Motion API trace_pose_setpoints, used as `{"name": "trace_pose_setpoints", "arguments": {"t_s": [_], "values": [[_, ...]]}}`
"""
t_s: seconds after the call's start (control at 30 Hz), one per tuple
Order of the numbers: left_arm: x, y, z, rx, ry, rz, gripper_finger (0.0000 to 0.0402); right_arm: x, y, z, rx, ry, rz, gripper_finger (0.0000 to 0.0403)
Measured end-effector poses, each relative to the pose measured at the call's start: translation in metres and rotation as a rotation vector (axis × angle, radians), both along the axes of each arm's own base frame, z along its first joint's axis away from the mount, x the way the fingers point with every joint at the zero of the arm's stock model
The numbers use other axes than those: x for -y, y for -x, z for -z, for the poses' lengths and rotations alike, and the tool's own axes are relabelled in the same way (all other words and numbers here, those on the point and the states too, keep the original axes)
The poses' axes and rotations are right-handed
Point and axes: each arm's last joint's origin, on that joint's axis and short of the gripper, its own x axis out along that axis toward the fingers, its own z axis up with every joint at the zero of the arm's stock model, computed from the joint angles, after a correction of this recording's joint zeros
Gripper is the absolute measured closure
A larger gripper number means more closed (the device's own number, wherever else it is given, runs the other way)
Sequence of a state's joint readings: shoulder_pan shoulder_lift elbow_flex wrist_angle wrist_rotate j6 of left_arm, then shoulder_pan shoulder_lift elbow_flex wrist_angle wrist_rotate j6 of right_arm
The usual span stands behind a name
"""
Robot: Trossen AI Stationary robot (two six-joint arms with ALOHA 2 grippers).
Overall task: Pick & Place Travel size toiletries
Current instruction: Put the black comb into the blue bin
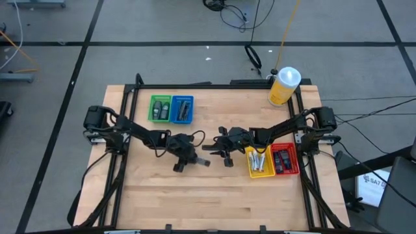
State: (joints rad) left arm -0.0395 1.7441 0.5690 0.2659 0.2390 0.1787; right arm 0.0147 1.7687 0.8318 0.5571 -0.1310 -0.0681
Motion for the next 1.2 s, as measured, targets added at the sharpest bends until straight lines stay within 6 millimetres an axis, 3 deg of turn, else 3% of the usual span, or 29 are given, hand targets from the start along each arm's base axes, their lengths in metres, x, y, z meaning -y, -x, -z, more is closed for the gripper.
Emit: {"name": "trace_pose_setpoints", "arguments": {"t_s": [0.2, 0.6, 1.07, 1.2], "values": [[-0.002, 0.000, -0.002, 0.003, 0.009, -0.026, 0.0287, 0.000, 0.000, 0.000, -0.002, 0.000, 0.000, 0.0298], [-0.003, 0.001, -0.021, 0.060, 0.055, -0.087, 0.0289, 0.000, 0.001, 0.002, -0.024, -0.003, 0.001, 0.0298], [-0.002, -0.001, -0.023, 0.067, 0.101, -0.132, 0.0393, 0.000, 0.001, 0.002, -0.026, -0.003, 0.001, 0.0298], [-0.002, -0.001, -0.023, 0.066, 0.107, -0.139, 0.0394, 0.000, 0.001, 0.002, -0.027, -0.003, 0.001, 0.0298]]}}
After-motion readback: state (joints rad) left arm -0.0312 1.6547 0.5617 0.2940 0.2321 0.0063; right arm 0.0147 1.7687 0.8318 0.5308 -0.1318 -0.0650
